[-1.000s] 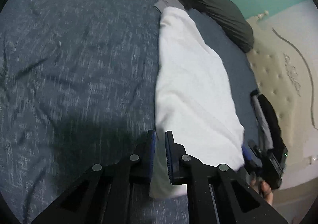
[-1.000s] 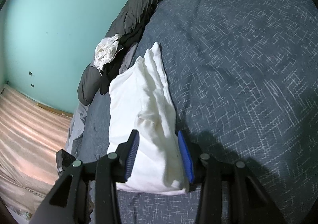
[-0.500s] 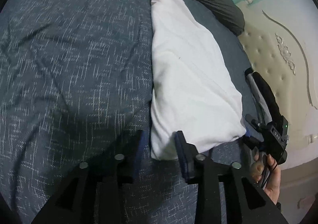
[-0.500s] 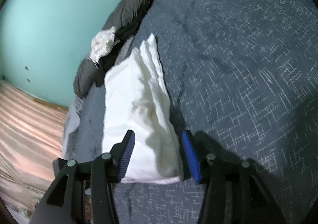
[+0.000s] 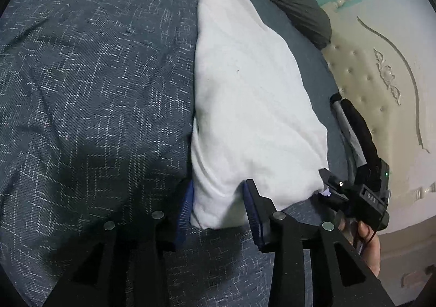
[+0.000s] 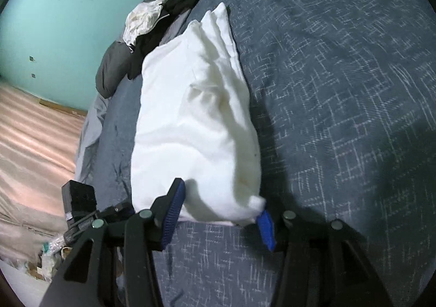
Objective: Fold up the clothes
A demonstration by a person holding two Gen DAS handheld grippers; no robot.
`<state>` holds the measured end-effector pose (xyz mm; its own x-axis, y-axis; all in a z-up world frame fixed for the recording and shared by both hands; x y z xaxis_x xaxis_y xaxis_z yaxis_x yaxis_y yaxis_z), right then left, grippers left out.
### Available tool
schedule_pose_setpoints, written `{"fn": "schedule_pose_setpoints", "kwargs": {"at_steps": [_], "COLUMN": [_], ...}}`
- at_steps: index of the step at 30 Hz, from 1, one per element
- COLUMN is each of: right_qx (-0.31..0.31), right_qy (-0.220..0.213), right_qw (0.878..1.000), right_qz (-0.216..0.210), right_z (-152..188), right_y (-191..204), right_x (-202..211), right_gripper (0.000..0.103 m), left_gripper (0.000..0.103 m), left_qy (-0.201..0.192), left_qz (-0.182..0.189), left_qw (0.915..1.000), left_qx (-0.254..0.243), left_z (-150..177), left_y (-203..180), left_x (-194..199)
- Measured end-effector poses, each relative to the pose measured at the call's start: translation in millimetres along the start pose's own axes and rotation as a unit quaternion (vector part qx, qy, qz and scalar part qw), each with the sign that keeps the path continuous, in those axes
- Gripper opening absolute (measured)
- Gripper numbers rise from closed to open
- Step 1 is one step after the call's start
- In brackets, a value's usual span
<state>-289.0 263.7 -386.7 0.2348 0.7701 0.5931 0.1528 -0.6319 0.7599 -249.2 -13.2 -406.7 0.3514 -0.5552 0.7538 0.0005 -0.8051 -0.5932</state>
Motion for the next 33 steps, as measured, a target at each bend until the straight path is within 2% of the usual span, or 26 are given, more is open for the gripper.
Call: {"fn": "schedule_pose_setpoints", "kwargs": {"at_steps": [3, 12, 15, 20, 24, 25, 27, 29, 33], "right_qx": [0.001, 0.03, 0.04, 0.037, 0.053, 0.053, 0.055, 0.059, 0.055], "right_qy": [0.01, 0.02, 0.023, 0.025, 0.032, 0.033, 0.032, 0.031, 0.028], "right_qw": [1.0, 0.999, 0.999, 0.999, 0.998, 0.998, 0.998, 0.998, 0.998], "right_qz": [-0.002, 0.003, 0.005, 0.006, 0.015, 0.015, 0.01, 0.006, 0.015], "right_z": [1, -4, -5, -12, -13, -14, -14, -14, -16], "right_y": [0, 7, 9, 8, 11, 12, 14, 17, 17], "right_x": [-5, -12, -15, -20, -27, -27, -26, -24, -24], "right_gripper": [0.051, 0.052, 0.048, 0.048, 0.048, 0.045, 0.031, 0.022, 0.022], "left_gripper": [0.04, 0.039, 0.039, 0.04, 0.04, 0.04, 0.036, 0.036, 0.037], "left_qy": [0.003, 0.001, 0.005, 0.003, 0.004, 0.004, 0.004, 0.002, 0.011], "left_qz": [0.013, -0.006, -0.018, -0.006, -0.011, -0.012, -0.015, -0.015, -0.011], "left_qw": [0.9998, 1.0, 0.9997, 1.0, 0.9998, 0.9997, 0.9995, 0.9995, 0.9996], "left_qx": [0.015, -0.005, -0.019, -0.006, -0.017, -0.02, -0.026, -0.029, -0.023], "left_z": [-2, -3, 2, -3, -3, -3, -2, -2, -2], "left_y": [4, -6, -11, -9, -10, -10, -12, -14, -5], "left_x": [-4, 0, 1, -9, -11, -8, -5, -3, -3]}}
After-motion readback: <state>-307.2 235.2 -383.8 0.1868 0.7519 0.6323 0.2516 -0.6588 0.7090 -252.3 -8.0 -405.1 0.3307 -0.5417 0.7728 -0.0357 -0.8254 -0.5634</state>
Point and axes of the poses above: each gripper's, at about its wrist camera, not at the fingertips, and x roughly against the way its jaws point, y to its left, z to its underside, the point moved 8 cm from there along -x, roughly the way its jaws point, and after that the axes turned 4 degrees about -z, right-handed, at the moved point
